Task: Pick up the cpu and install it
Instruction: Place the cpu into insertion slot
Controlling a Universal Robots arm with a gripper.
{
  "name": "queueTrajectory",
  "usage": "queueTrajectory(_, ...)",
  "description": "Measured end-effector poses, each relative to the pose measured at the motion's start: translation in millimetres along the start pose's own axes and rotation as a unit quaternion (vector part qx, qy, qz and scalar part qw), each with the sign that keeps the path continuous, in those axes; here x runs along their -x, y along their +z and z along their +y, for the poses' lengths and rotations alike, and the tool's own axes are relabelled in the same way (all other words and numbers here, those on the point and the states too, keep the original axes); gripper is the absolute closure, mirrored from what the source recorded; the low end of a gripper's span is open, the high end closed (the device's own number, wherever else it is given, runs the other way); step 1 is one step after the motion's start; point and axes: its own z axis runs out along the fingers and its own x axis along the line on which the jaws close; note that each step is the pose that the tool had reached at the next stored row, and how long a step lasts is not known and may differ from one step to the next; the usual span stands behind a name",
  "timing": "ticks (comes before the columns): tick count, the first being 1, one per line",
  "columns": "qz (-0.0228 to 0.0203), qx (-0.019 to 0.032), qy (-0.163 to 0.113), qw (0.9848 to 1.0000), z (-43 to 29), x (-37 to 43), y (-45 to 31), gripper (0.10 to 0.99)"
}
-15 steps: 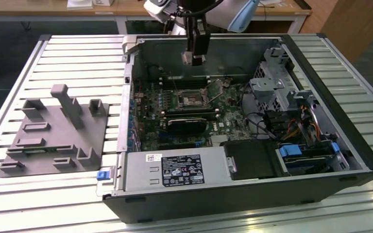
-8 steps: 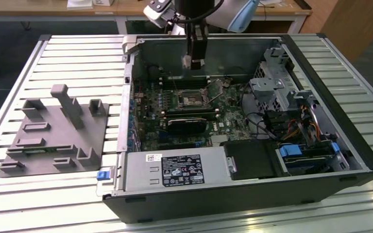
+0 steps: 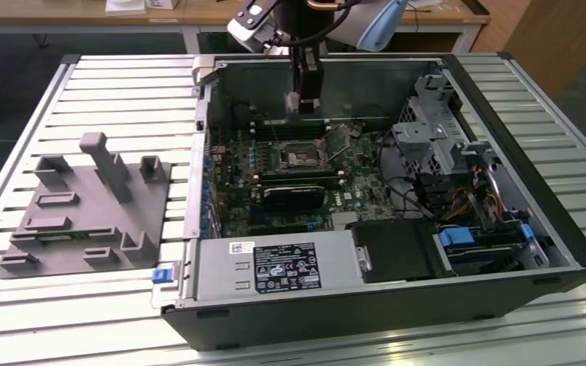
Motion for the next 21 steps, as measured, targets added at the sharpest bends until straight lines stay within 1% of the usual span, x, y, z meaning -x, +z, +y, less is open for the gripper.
queueTrajectory(2, 0.0003, 0.0000, -0.006, 1.0000, -0.3, -0.9, 3.7, 0.545)
queueTrajectory(8, 0.0004, -0.0005, -0.006, 1.0000, -0.5, -3.4, 14.5, 0.545)
queueTrajectory(10, 0.0004, -0.0021, -0.006, 1.0000, 0.2, -4.1, 17.8, 0.545)
queueTrajectory(12, 0.0005, -0.0025, -0.006, 1.0000, 0.3, -4.2, 21.0, 0.545)
queueTrajectory(14, 0.0005, -0.0026, -0.006, 1.0000, 0.2, -4.3, 22.9, 0.545)
queueTrajectory(18, -0.0002, -0.0026, -0.006, 1.0000, 0.2, -4.3, 24.3, 0.545)
queueTrajectory(21, -0.0002, -0.0026, -0.006, 1.0000, 1.1, -4.3, 27.7, 0.545)
